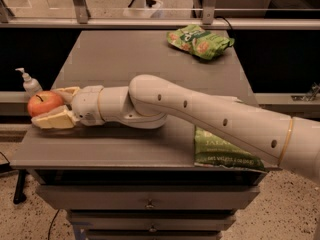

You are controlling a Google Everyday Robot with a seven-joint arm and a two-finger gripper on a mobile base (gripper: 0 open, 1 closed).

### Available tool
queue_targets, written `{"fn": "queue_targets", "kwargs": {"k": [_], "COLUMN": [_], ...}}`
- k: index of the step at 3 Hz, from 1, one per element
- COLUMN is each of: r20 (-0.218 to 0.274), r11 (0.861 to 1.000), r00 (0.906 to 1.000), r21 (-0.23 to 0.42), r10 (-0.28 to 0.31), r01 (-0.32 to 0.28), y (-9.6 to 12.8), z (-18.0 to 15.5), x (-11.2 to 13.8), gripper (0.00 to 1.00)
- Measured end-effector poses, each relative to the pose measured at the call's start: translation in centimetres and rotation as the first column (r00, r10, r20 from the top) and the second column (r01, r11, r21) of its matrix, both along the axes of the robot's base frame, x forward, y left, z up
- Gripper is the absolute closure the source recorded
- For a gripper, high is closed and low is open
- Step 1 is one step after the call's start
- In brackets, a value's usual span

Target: Move apple near green rice chip bag

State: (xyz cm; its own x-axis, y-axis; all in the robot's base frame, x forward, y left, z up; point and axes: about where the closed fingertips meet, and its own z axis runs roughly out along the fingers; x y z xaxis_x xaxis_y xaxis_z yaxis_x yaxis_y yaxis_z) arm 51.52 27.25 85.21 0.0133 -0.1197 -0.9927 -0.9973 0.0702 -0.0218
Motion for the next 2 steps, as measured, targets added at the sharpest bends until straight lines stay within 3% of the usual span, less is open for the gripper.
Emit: {"fn": "queue_targets", "kwargs": {"k": [1, 2], "r20": [-0.008, 0.005], "r11": [1.000, 0.999], "r00": [0.9999, 0.9986], "r21": [0.015, 0.007], "r10": [-0.009, -0.052], "r01": [0.009, 0.052], "y": [0.5, -1.4], "z": [0.0, 0.4], "x": [0.0, 0.8], "gripper": [0.64, 0.88]}}
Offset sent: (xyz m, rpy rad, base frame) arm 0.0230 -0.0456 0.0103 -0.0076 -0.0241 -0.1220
